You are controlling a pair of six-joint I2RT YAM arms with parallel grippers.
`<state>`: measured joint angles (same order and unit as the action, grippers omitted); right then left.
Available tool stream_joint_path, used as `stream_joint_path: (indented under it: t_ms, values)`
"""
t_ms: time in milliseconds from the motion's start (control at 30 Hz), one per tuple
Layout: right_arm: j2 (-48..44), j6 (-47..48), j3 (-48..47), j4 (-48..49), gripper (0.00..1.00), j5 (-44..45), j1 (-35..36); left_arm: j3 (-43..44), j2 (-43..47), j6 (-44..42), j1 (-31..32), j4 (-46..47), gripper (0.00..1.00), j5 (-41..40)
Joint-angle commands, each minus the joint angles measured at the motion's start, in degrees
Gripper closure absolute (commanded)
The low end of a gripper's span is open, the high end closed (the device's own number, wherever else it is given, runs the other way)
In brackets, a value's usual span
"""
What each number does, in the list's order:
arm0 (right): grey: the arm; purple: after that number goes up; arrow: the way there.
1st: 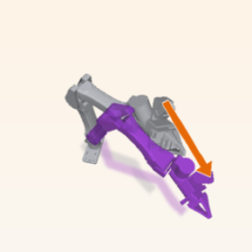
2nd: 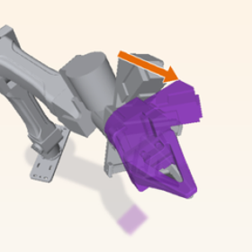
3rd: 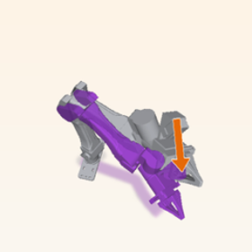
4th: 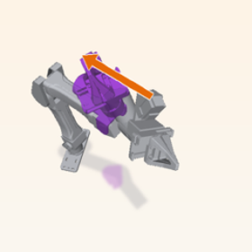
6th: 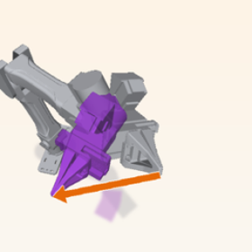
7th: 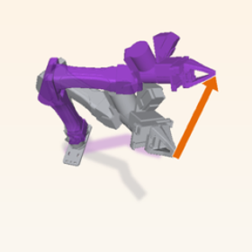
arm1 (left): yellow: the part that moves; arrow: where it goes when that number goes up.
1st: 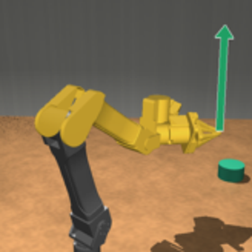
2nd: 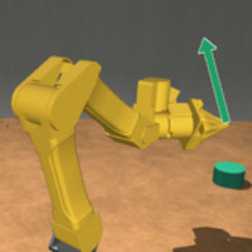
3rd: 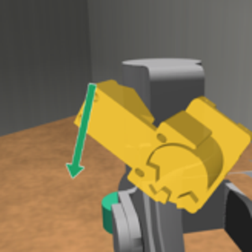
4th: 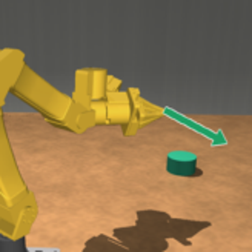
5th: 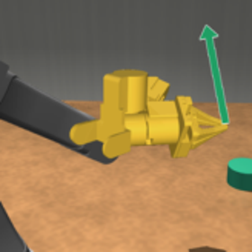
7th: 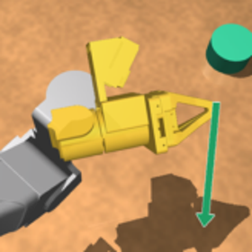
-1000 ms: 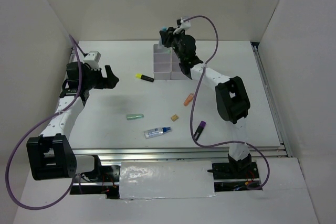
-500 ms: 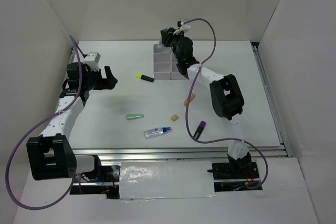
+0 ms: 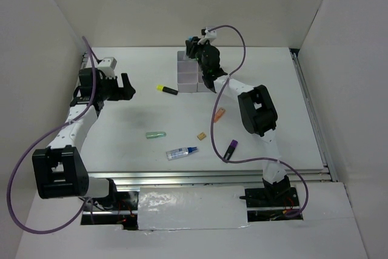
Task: Sort the stationery into containers
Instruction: Place the stationery in the storage box, then move the stationery to the center of the board.
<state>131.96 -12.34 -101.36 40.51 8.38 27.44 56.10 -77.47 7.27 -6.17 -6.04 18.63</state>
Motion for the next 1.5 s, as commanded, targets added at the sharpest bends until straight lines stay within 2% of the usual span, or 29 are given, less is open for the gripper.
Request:
stream_joint_path:
  t_ms: [0, 67, 233, 333, 433, 500, 533, 567, 600, 700, 733, 800, 900, 1000, 1233, 1400, 1467]
  values:
    - [0.66, 1.18, -2.35, 2.38, 0.62, 0.67, -0.19, 4.72, -2.68, -0.5, 1.25, 0.69, 0.01, -1.31]
    - [0.84, 1.53, -2.96, 1.15, 0.52, 0.41, -0.2, 9.17, -6.0, 1.33, 2.56, -1.68, 0.01, -3.77]
    - [0.58, 1.53, -3.67, -0.61, 0.38, 0.23, -0.28, 14.91, -9.62, 5.21, 4.5, -5.64, 0.01, -5.97]
    - [-1.96, 1.18, -2.01, -0.96, 0.38, 0.23, -0.55, 17.73, -10.85, 6.26, 5.73, -7.14, 0.01, -8.08]
    - [-7.05, 0.56, 1.24, -1.31, 0.41, -2.04, -1.33, 18.52, -12.7, 6.89, 8.1, -6.35, 0.01, -5.19]
    - [-12.13, 0.12, 4.83, -1.92, 0.42, -3.89, -2.39, 21.41, -16.82, 2.51, 9.07, -8.09, 0.01, -0.74]
    - [-13.82, 0.21, 6.08, -3.49, 0.46, -5.2, -2.91, 23.16, -18.66, -0.47, 9.25, -9.41, 0.03, 1.99]
    - [-15.58, 0.47, 7.31, -4.55, 0.47, -10.0, -3.53, 27.36, -22.77, -9.29, 9.6, -13.6, 0.09, 4.89]
    - [-19.25, 0.82, 9.49, -6.04, 0.48, -12.66, -5.1, 29.84, -25.16, -12.33, 9.69, -15.82, 0.11, 8.92]
    - [-25.07, 1.88, 11.1, -14.73, 0.48, -22.33, -9.14, 38.27, -33.34, -23.58, 9.52, -22.23, 0.16, 14.47]
    - [-26.22, 3.01, 10.84, -20.85, 0.48, -25.05, -10.03, 43.35, -37.71, -29.71, 9.08, -24.61, 0.17, 16.07]
    - [-28.07, 4.16, 8.83, -31.22, 0.44, -31.3, -13.44, 48.56, -42.04, -35.28, 8.29, -31.55, 0.2, 21.93]
    - [-29.83, 5.48, 6.88, -40.04, 0.43, -37.81, -17.75, 56.04, -48.64, -44.51, 6.44, -37.01, 0.19, 29.23]
    - [-31.5, 5.39, 7.31, -45.33, 0.43, -40.19, -20.31, 59.12, -51.9, -51.03, 6.35, -37.12, 0.18, 28.31]
    - [-36.07, 6.71, 11.18, -49.21, 0.43, -40.47, -24.19, 57.99, -54.54, -65.68, 8.46, -36.51, 0.19, 22.94]
    - [-38.53, 6.98, 14.43, -49.3, 0.43, -39.23, -24.63, 54.39, -54.36, -69.14, 8.02, -30.18, 0.17, 22.68]
    - [-39.59, 7.33, 15.31, -49.39, 0.43, -39.06, -24.54, 55.69, -55.06, -69.05, 8.02, -27.89, 0.16, 22.15]
